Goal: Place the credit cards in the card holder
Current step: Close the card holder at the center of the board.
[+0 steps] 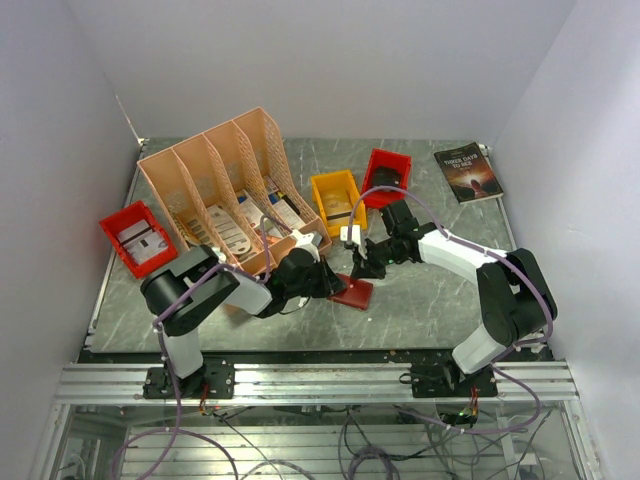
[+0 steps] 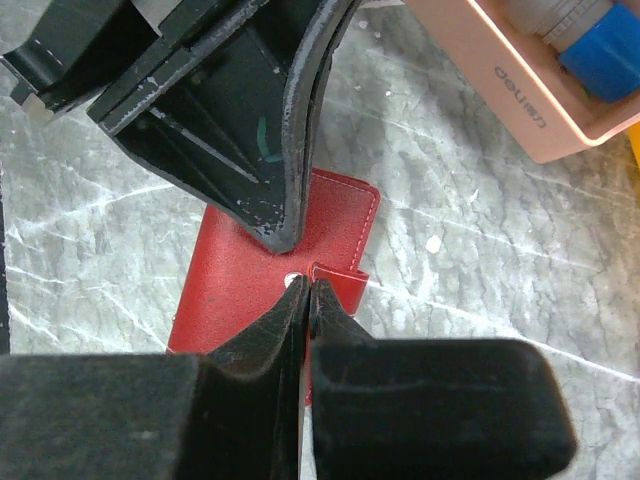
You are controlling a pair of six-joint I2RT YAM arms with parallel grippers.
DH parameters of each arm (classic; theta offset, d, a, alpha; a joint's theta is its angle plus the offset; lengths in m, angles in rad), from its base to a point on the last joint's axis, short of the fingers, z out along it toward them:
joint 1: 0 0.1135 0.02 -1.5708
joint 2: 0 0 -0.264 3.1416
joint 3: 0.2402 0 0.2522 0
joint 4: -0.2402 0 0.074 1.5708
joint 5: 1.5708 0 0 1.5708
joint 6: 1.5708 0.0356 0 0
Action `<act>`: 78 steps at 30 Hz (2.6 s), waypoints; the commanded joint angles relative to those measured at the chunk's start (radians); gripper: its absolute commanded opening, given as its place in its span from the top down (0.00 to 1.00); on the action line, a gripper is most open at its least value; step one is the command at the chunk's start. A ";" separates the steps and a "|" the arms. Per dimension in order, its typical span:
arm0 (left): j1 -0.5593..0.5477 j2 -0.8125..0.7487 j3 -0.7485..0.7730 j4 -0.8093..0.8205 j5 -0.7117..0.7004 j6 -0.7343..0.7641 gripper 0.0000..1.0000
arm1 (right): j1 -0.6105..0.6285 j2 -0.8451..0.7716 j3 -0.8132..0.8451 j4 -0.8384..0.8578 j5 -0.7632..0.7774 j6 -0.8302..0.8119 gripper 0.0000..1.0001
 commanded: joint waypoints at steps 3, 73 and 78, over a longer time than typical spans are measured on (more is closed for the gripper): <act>-0.004 0.038 0.026 -0.020 -0.061 0.006 0.93 | -0.008 0.015 -0.021 -0.023 0.006 0.007 1.00; -0.006 0.077 -0.038 0.134 -0.027 -0.045 0.93 | 0.030 0.022 -0.107 -0.015 0.082 -0.018 1.00; -0.006 0.042 -0.027 0.101 -0.030 -0.037 0.93 | 0.042 0.037 -0.108 -0.036 0.092 -0.037 1.00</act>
